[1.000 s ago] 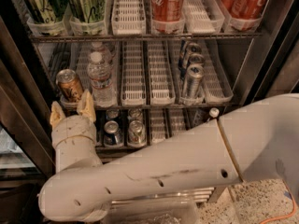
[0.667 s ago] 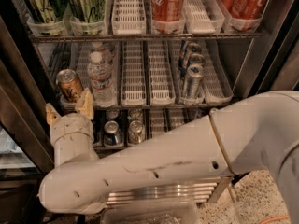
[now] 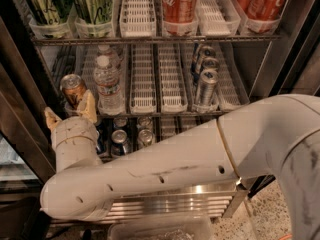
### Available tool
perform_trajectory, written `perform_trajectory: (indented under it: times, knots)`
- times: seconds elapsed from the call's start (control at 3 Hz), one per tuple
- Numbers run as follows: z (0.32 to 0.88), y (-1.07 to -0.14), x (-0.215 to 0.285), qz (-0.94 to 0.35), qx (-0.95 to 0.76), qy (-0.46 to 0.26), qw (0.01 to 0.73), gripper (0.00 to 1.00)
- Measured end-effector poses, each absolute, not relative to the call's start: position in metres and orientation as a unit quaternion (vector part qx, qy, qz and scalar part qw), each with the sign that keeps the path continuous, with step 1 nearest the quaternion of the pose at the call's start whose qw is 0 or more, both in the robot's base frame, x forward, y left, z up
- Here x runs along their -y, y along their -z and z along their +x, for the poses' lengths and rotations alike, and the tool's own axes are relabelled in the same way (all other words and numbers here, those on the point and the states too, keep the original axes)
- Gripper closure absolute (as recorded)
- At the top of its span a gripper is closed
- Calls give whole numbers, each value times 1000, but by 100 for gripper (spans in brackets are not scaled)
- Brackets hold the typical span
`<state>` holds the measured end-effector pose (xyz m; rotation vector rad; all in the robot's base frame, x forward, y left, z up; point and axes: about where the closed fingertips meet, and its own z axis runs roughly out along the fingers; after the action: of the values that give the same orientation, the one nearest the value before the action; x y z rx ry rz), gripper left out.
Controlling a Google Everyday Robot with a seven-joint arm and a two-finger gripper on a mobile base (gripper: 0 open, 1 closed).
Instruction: Pick orange can from middle shelf of fridge
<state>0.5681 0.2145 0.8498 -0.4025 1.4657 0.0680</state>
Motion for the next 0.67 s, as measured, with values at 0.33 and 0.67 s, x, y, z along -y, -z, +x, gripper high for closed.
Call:
perform_trajectory:
  times: [0.33, 0.67]
  knots:
    - [566, -853, -213, -180, -661, -26, 728, 38]
    - [562, -853, -213, -180, -661, -26, 728, 37]
